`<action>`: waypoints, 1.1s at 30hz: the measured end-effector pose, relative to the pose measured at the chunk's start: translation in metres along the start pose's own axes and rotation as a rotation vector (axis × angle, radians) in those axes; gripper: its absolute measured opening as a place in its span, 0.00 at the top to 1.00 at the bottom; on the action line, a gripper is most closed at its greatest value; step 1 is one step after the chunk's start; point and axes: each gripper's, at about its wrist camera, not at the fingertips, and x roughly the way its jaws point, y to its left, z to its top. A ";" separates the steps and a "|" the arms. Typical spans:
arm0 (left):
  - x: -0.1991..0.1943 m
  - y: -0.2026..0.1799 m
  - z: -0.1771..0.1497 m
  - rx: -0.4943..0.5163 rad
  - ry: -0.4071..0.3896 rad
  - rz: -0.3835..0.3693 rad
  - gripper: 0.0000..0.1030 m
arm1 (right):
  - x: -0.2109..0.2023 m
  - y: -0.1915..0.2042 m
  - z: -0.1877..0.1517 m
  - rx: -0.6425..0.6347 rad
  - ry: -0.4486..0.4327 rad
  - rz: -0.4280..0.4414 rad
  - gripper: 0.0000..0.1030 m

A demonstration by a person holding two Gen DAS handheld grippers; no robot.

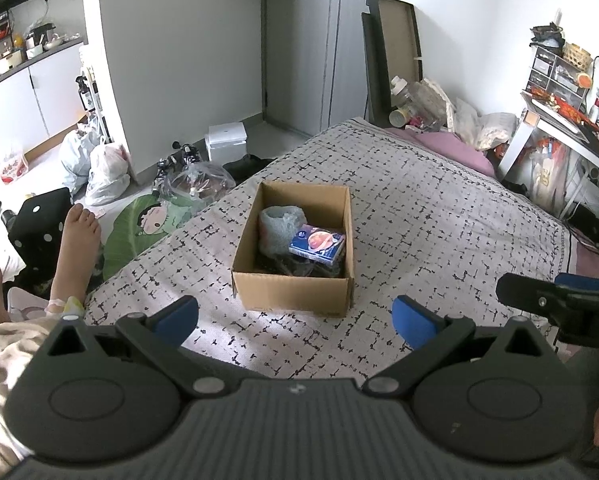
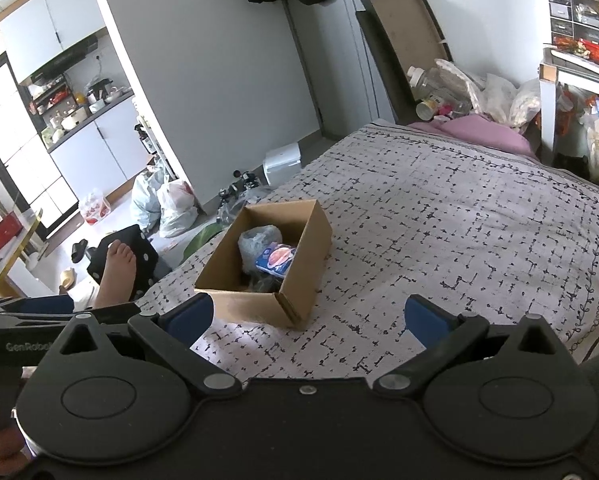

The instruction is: Organize soft objects

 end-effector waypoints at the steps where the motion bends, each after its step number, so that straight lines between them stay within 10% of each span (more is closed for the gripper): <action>1: 0.000 -0.001 -0.001 0.002 -0.001 0.000 0.01 | 0.000 -0.001 0.000 0.001 0.000 -0.001 0.00; 33: -0.004 -0.008 -0.002 0.020 -0.010 0.004 0.01 | -0.005 -0.017 -0.003 -0.015 -0.016 -0.048 0.00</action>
